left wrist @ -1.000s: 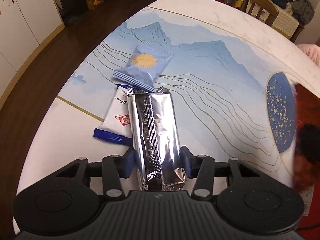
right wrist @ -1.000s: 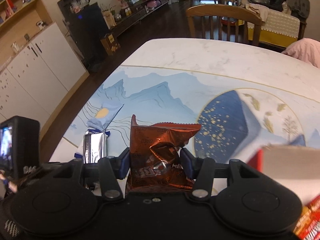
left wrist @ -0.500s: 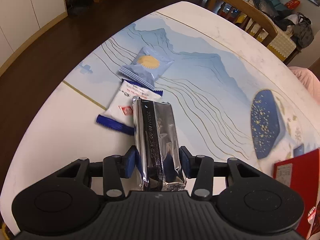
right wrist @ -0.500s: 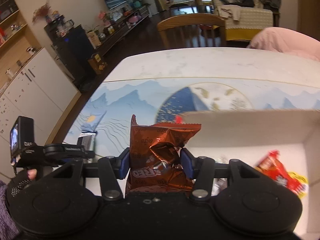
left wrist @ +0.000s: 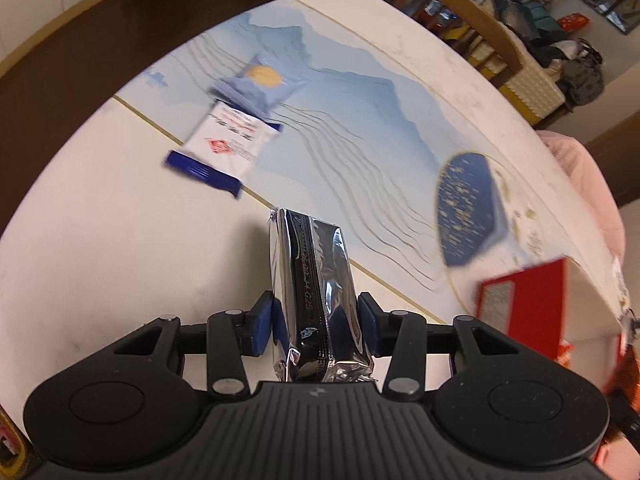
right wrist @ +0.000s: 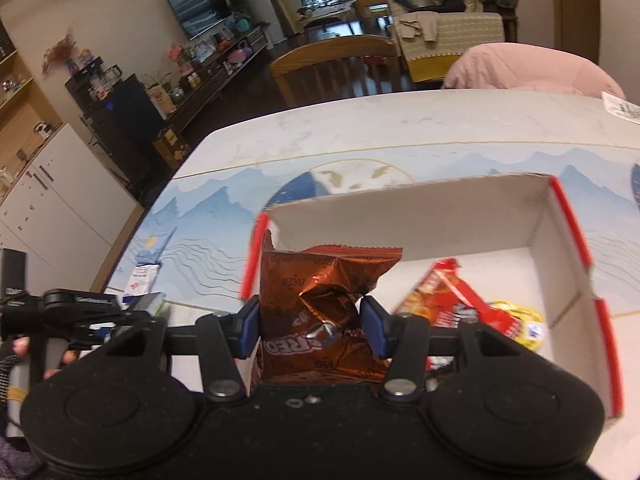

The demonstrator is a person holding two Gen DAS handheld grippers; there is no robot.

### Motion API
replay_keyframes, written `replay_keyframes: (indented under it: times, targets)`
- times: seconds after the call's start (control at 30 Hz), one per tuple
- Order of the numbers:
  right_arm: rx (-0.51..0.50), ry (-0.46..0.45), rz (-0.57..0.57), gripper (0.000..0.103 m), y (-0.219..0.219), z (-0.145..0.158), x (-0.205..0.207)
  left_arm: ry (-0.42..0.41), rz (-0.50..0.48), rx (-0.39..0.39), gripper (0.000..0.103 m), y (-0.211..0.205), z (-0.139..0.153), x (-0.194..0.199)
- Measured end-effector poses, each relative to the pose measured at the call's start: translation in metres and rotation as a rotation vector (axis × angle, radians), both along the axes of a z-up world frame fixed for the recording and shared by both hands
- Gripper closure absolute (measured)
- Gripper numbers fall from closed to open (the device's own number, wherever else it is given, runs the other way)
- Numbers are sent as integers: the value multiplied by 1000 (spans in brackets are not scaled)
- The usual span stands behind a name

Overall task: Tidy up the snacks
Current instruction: 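Carry the red chocolate bag and silver bar over the red box, then open the right gripper to drop the chocolate bag while the left releases the silver bar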

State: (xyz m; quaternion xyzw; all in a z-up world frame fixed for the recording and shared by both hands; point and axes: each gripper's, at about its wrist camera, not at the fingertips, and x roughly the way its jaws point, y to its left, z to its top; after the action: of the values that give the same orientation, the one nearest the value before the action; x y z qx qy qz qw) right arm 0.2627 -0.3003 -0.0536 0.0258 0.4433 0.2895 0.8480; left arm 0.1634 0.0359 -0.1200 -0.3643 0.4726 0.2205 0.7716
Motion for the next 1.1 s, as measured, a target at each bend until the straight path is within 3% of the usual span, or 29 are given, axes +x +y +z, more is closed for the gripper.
replay_keyframes:
  times: [0.2,0.57,0.83,1.1]
  targets:
    - [-15,-2,-52,52,-30,-3,0,-51,-108,19,59,-35,33,5]
    - [-73,-15,-123,52,-74,-8,3,-171,-423,115,59,-127,88,47]
    - [-104,-13,-131,52,-91,-14,7,-200,-642,148,59,-195,90,83]
    - [-134,-7,-97,52,-84,-20,14,-158,-754,157,59,-228,70,116]
